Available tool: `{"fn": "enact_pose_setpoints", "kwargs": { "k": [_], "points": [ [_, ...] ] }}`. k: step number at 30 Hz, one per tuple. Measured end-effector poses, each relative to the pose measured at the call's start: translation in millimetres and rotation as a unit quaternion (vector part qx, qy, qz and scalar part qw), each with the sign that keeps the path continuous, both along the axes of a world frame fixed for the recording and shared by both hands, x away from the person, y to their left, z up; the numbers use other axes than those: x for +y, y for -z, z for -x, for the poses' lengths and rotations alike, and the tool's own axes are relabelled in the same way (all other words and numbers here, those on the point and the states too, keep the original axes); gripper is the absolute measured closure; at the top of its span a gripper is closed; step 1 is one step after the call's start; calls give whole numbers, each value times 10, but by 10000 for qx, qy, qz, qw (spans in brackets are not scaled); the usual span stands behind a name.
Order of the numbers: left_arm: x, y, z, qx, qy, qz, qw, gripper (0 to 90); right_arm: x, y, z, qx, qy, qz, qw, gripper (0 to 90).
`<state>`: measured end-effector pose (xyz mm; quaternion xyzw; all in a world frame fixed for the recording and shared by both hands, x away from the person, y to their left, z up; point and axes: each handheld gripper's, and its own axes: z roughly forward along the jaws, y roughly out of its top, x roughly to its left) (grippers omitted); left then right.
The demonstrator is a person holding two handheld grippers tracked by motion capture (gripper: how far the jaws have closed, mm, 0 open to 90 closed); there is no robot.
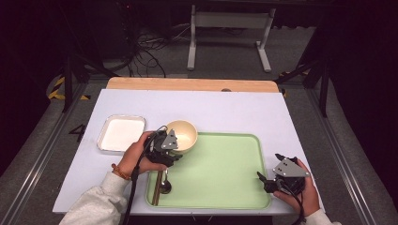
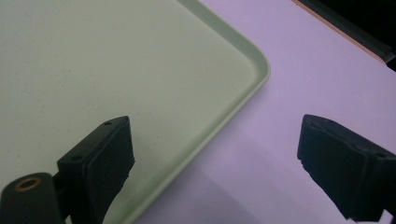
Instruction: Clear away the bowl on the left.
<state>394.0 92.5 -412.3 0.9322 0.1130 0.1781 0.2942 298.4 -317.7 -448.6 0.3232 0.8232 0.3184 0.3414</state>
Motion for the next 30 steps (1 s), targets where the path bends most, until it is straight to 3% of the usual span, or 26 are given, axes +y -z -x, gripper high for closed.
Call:
{"fn": "enact_pose_setpoints", "kwargs": {
  "k": [11, 17, 30],
  "points": [
    [72, -81, 61, -131, -62, 140, 9998, 267, 31, -2, -21, -18, -45, 4, 10000, 112],
    [175, -136, 79, -140, -203, 376, 9990, 262, 64, 11, -55, 22, -84, 15, 10000, 111],
    [509, -192, 115, -151, -634, 634, 9959, 262, 106, -4, -95, -9, -172, 15, 9999, 112]
  ]
}}
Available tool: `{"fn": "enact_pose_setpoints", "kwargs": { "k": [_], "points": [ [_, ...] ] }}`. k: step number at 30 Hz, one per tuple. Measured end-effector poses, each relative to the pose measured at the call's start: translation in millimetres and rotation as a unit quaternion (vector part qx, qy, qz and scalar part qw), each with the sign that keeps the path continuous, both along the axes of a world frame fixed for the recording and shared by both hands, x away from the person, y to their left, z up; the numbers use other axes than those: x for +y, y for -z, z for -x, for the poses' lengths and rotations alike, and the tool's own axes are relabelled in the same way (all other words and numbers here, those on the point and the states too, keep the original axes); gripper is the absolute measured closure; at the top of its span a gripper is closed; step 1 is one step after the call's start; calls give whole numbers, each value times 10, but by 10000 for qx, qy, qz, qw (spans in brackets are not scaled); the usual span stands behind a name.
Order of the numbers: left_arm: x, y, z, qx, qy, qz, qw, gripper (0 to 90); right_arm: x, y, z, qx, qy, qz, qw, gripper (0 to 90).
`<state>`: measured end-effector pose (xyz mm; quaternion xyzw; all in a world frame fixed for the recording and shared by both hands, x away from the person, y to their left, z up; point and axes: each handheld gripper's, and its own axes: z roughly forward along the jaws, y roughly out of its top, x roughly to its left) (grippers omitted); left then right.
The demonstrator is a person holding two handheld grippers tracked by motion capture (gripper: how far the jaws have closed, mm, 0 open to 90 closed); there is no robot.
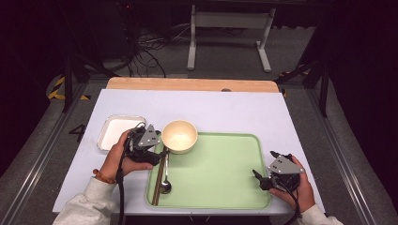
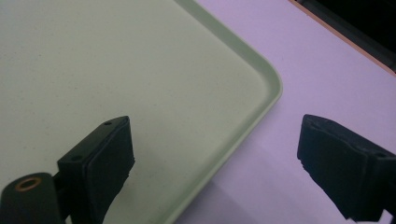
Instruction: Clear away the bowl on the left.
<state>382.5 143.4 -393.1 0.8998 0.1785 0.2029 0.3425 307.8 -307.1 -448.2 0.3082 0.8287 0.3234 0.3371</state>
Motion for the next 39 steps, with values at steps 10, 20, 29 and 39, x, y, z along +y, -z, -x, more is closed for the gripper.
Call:
{"fn": "enact_pose_setpoints", "kwargs": {
  "k": [10, 20, 29, 39],
  "points": [
    [478, 18, 13, 50, -704, 140, 9974, 239, 16, -14, -25, -42, -13, -25, 10000, 112],
    [1023, 61, -51, 205, -1438, 412, 9885, 216, 22, -8, -29, -33, 13, -31, 10000, 115],
    [1470, 140, -144, 766, -2101, 453, 9736, 240, 23, -7, -29, -25, 2, -20, 10000, 114],
    [1703, 357, -314, 1665, -2474, 468, 9534, 321, -2, -1, -16, -13, 33, -29, 10000, 114]
  ]
}}
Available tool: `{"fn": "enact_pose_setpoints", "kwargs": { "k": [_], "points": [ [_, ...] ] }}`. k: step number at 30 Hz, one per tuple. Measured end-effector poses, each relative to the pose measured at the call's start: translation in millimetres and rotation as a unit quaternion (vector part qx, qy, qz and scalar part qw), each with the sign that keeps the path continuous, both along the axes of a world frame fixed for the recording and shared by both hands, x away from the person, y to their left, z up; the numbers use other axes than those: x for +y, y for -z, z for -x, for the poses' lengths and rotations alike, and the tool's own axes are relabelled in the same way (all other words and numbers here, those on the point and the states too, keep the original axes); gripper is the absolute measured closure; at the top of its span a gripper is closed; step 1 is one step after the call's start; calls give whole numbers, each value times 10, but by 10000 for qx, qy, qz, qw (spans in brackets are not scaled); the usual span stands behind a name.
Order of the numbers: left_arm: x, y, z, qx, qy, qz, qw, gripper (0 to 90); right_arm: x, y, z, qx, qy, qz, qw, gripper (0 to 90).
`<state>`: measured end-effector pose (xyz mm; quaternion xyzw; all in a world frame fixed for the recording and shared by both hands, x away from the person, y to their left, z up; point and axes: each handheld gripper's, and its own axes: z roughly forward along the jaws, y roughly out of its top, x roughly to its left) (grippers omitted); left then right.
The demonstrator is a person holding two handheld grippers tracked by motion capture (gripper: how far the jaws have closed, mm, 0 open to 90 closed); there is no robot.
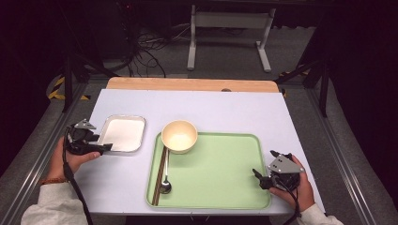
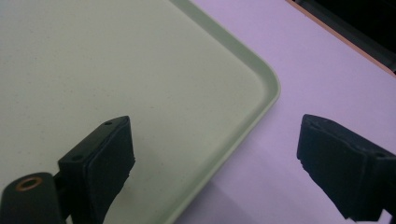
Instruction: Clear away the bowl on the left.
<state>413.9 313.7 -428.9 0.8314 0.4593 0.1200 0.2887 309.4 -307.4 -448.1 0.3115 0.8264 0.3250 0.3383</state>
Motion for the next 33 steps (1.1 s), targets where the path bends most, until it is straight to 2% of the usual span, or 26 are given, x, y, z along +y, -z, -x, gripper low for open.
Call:
{"fn": "enact_pose_setpoints", "kwargs": {
  "k": [3, 5, 8, 11, 14, 15, 20, 26, 33],
  "points": [
    [36, 49, -51, 137, -82, 46, 9999, 343, 1, 5, 9, 18, 0, 37, 10000, 114],
    [57, 61, -73, 185, -72, 241, 9995, 375, -4, 6, 20, 12, -1, 33, 10000, 114],
    [64, 81, -107, 222, -164, 417, 9987, 406, -26, 4, 28, 6, 34, 2, 10000, 114],
    [70, 80, -122, 161, -212, 439, 9987, 393, -33, 6, 31, 6, 61, -2, 10000, 114],
    [135, 47, -117, 92, -287, 568, 9979, 366, -41, 1, 45, 3, 53, 3, 10000, 113],
    [158, 46, -110, 80, -387, 540, 9978, 366, -43, 2, 48, 12, 65, -5, 10000, 114],
    [202, 89, -119, 208, -432, 563, 9973, 371, -38, 9, 43, 22, 62, 9, 10000, 114],
    [182, 215, -194, 503, -447, 486, 9965, 381, -29, 26, 32, 72, 65, 39, 9999, 113],
    [141, 224, -228, 398, -506, 360, 9973, 395, -83, 11, 35, 56, 192, -26, 9998, 113]
  ]
}}
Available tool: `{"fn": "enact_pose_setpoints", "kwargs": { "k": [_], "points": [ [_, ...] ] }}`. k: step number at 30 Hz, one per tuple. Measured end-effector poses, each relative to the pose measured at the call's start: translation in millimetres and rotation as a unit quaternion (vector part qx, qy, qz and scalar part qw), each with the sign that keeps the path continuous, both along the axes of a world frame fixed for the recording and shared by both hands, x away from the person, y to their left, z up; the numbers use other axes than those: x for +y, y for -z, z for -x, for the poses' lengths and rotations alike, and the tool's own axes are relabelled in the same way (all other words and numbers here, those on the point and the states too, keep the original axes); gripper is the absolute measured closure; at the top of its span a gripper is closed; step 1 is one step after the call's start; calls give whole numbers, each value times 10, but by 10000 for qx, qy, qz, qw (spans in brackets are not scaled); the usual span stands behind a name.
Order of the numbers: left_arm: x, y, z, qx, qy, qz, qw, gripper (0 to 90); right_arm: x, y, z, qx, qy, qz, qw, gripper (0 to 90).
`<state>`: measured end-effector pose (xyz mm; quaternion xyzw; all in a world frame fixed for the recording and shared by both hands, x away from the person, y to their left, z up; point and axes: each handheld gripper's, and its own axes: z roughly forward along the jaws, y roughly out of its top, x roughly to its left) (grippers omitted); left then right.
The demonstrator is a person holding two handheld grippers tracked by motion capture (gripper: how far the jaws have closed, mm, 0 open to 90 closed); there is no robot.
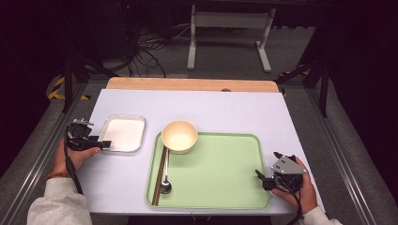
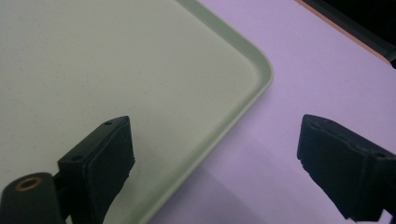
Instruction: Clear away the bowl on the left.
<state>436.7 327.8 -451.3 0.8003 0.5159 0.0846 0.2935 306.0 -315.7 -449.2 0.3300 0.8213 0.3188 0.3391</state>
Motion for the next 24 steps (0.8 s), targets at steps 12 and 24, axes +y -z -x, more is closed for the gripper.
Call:
{"fn": "enact_pose_setpoints", "kwargs": {
  "k": [12, 24],
  "points": [
    [16, -5, -1, -88, -357, -36, 9993, 623, -1, 3, -16, 52, 36, 49, 10000, 114],
    [159, 16, 45, -117, -364, 299, 9988, 834, 34, 8, -32, 95, 9, 125, 9999, 113]
  ]
}}
